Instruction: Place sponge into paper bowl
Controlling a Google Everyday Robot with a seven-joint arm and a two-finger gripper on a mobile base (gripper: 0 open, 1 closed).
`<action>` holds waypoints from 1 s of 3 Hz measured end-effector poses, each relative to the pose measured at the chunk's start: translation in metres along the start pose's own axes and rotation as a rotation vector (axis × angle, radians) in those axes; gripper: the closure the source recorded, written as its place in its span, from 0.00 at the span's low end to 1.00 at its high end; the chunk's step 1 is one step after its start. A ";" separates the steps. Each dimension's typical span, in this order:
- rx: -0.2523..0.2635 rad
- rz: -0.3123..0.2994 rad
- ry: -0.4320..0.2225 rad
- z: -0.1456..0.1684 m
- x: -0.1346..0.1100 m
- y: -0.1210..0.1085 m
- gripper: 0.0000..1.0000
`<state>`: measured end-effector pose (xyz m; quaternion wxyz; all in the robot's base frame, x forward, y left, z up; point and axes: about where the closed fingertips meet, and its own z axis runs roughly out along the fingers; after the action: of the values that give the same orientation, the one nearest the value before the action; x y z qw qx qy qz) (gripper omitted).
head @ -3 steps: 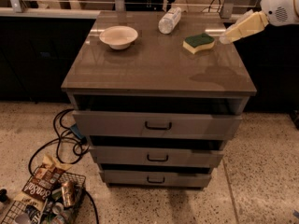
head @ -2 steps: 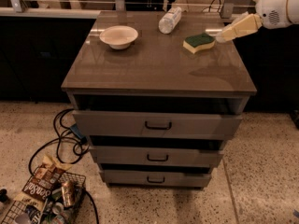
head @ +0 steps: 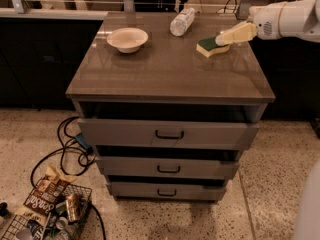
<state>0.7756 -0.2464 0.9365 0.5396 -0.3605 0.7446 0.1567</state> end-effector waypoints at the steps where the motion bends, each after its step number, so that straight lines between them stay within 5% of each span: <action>1: 0.027 0.052 0.031 0.030 0.021 -0.019 0.00; 3: 0.035 0.075 0.021 0.079 0.058 -0.045 0.00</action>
Offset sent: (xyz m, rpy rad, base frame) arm 0.0944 -0.0202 -0.0695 0.0241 0.0500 -0.0884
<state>0.8528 -0.2504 0.8613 0.5318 -0.3244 0.7658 0.1597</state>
